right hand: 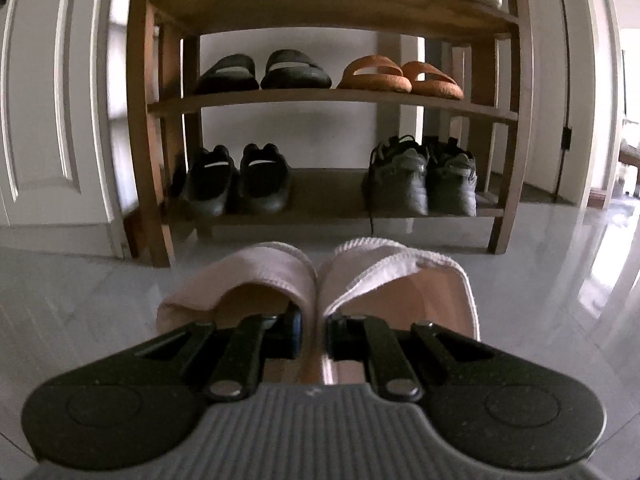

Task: Organize scattered shoes
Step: 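Carry the pink slippers with the right gripper toward the wooden shoe rack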

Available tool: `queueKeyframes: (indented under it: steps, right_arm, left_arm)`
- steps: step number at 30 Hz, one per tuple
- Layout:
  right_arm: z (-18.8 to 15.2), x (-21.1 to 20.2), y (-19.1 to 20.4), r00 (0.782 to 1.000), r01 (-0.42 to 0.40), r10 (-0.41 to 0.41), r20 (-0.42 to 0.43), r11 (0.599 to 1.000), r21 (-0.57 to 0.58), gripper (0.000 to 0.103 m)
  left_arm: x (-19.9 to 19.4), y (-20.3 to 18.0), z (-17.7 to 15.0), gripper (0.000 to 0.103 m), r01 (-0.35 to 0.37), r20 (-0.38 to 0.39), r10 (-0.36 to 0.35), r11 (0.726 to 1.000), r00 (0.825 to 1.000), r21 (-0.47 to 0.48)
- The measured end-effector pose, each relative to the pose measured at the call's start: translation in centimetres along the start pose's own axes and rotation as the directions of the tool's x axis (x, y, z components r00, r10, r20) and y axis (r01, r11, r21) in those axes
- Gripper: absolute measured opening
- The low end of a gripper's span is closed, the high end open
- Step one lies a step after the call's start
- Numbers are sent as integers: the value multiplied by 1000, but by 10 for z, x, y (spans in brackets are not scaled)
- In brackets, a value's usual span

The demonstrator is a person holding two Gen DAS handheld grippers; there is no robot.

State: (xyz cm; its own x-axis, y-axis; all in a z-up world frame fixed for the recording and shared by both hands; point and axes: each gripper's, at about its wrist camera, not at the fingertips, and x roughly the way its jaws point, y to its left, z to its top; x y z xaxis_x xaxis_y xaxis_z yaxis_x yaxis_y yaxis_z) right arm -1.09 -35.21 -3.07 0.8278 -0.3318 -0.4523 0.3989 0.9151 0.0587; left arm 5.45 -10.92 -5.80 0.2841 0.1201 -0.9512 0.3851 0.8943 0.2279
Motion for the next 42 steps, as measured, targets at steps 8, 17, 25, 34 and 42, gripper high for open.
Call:
queueKeyframes:
  steps: [8,17,25,34,42]
  right_arm:
    - [18,-15,-18,999,10,-12,34,997,79,13]
    - [35,-23,-38,995,47,-59,77,988,147,13]
    - [88,-31,-52,993,100,-110,46,980,172,13]
    - [200,-74,-79,994,105,-105,-15,976,191,13]
    - [319,-113,-109,997,81,-77,-27,984,156,13]
  left_arm:
    - [-28,-47,77,67,-22,136,15,999,991,47]
    - [-71,-104,121,67,-14,249,-35,981,968,194]
    - [-160,-133,159,67,121,245,-198,947,949,299]
    - [-289,-147,197,67,131,214,-201,945,956,300]
    - [-399,-160,254,67,118,201,-173,958,964,261]
